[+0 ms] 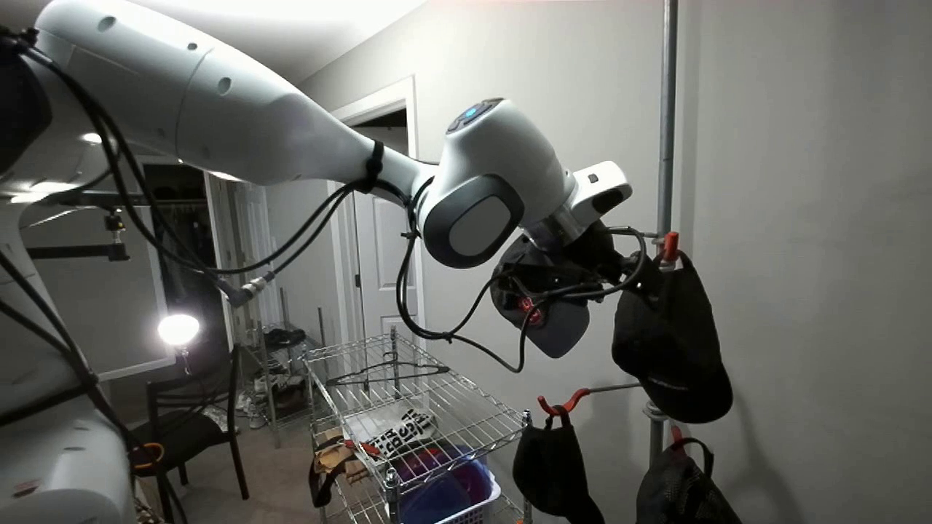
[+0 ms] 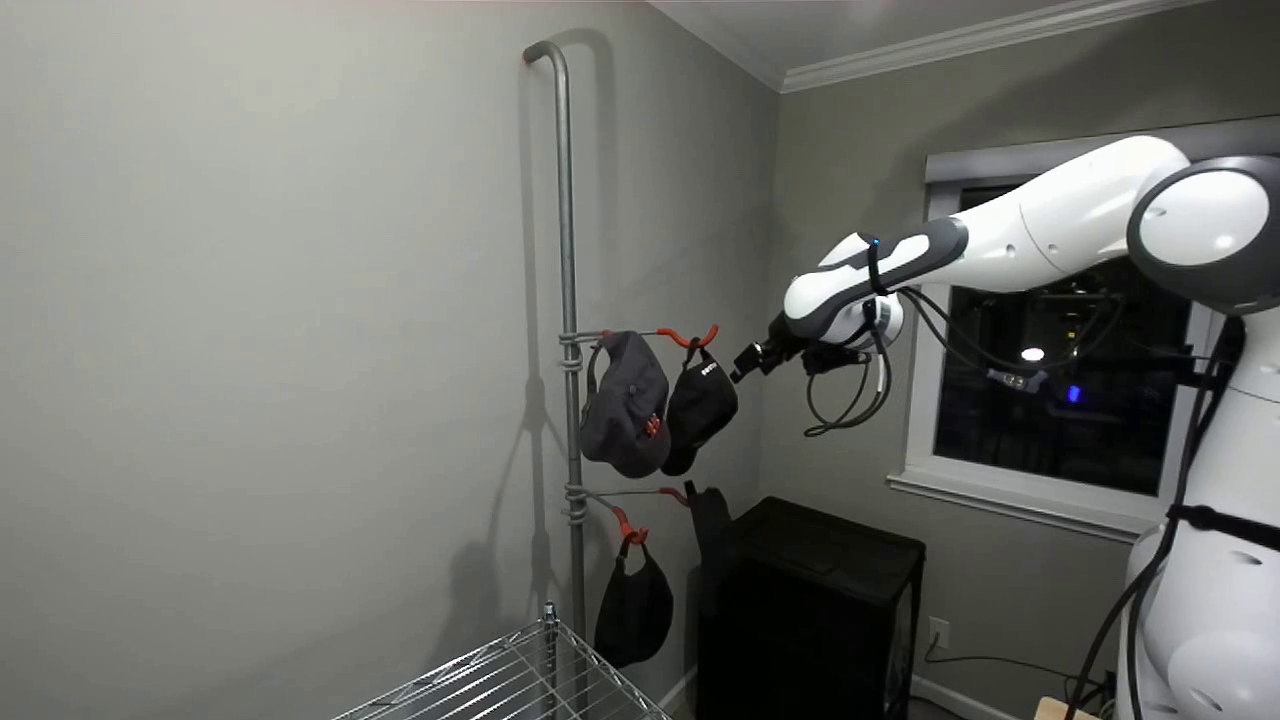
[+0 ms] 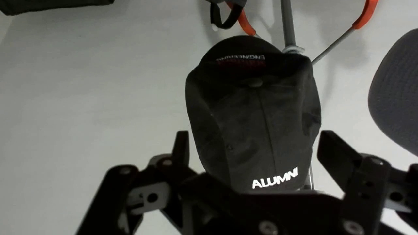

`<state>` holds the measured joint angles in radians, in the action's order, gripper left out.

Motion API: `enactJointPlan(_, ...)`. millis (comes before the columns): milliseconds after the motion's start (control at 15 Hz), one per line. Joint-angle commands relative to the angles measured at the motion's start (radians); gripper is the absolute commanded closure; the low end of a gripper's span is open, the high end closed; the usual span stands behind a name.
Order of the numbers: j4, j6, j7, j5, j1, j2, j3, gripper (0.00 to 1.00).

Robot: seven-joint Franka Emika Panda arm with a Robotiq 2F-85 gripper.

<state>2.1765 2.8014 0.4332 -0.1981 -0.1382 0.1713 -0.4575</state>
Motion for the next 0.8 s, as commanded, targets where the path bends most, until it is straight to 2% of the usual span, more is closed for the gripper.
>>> enactJointPlan(0, -0.079, -0.012, 0.114, -0.118, -0.05, -0.07, -0.049, 0.0)
enactJointPlan(333, -0.172, -0.05, 0.224, -0.272, -0.085, -0.172, -0.068, 0.0)
enactJointPlan(400, -0.185, -0.06, 0.245, -0.296, -0.086, -0.19, -0.065, 0.11)
enactJointPlan(467, -0.196, -0.065, 0.269, -0.315, -0.084, -0.206, -0.061, 0.26)
enactJointPlan(733, -0.233, -0.086, 0.344, -0.384, -0.069, -0.254, -0.052, 0.53)
